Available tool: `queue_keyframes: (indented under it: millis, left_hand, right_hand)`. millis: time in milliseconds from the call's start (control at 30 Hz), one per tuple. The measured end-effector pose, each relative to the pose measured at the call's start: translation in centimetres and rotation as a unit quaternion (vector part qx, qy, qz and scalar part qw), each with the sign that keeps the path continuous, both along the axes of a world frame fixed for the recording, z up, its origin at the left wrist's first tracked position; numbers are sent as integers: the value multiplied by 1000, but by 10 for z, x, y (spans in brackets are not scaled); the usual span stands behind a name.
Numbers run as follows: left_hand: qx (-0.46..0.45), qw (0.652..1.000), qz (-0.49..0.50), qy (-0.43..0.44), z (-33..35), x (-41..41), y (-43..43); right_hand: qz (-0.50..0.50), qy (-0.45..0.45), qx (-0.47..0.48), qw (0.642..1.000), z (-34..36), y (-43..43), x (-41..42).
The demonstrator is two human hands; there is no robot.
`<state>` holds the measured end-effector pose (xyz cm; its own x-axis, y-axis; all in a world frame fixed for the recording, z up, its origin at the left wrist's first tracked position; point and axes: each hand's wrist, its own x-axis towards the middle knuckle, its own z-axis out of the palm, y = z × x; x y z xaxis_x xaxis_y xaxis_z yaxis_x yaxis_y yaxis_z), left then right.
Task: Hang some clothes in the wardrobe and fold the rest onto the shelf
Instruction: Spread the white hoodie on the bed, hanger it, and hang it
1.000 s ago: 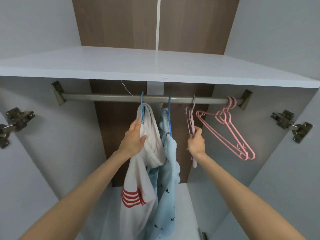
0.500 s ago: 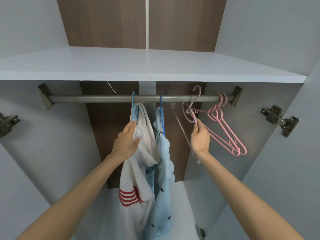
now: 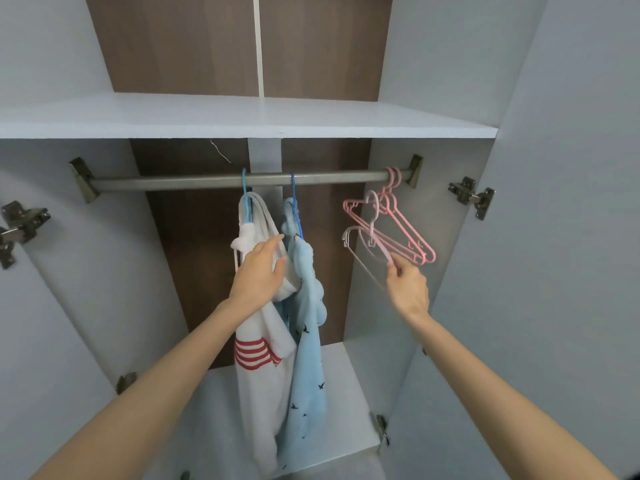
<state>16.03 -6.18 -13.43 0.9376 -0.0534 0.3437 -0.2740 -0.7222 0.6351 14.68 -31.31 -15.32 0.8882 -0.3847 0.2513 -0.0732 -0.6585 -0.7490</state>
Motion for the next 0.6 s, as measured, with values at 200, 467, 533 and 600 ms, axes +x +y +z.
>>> queue_keyframes:
  millis: [200,467,533,600]
  left_hand:
    - [4,994,-107,31,-17,-74,-24]
    - [24,978,-197,70,-48,-174,-67]
    - [32,975,-210,61,-56,-190,-75]
    - [49,969,-239,48,-64,-212,-85]
  right_hand:
    - [27,27,-19,999,-15,-20,-109]
    - [66,35,-6,997,-18,-33,-270]
    - [76,32,-8,997,-18,-36,-301]
    - [79,25,-3,997,-22,-42,-337]
